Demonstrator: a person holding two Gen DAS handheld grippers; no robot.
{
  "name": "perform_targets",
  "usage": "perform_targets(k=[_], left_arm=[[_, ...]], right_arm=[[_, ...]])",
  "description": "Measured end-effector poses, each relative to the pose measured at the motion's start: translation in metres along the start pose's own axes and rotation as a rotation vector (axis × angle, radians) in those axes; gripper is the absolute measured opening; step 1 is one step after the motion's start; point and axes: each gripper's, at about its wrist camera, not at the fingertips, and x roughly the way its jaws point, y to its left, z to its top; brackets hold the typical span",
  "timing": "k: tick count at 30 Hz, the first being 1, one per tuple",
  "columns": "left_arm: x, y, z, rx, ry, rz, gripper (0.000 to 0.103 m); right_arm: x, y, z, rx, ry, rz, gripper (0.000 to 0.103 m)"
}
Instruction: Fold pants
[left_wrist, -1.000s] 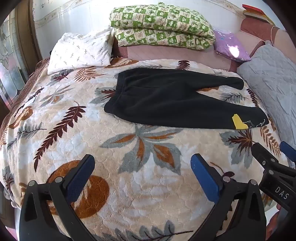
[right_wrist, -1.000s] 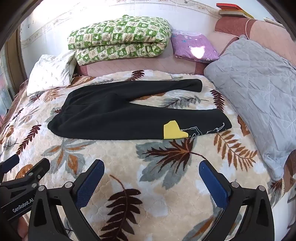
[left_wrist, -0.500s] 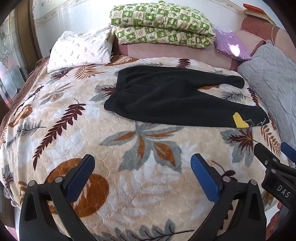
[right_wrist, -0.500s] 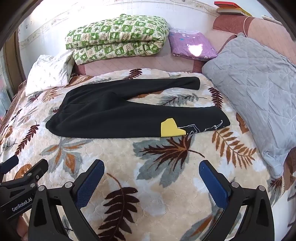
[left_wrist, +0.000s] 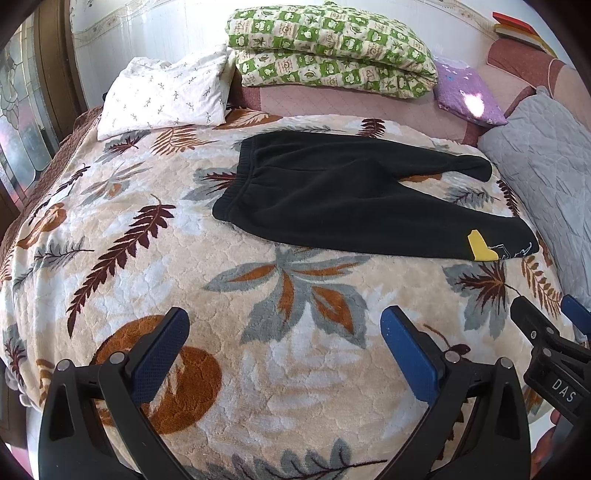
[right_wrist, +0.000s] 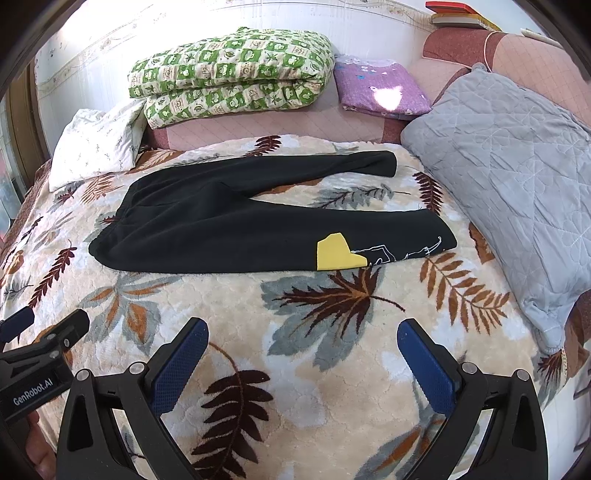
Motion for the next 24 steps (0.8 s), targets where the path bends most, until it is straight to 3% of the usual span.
perform_targets(k=[24], left_arm=[[-0.0021,0.0037,0.0024,-0.005,-0.009,0.009,0.103]], right_arm=[[-0.0037,-0.0034,0.0005,0.001,-0.008,0.002,0.103]])
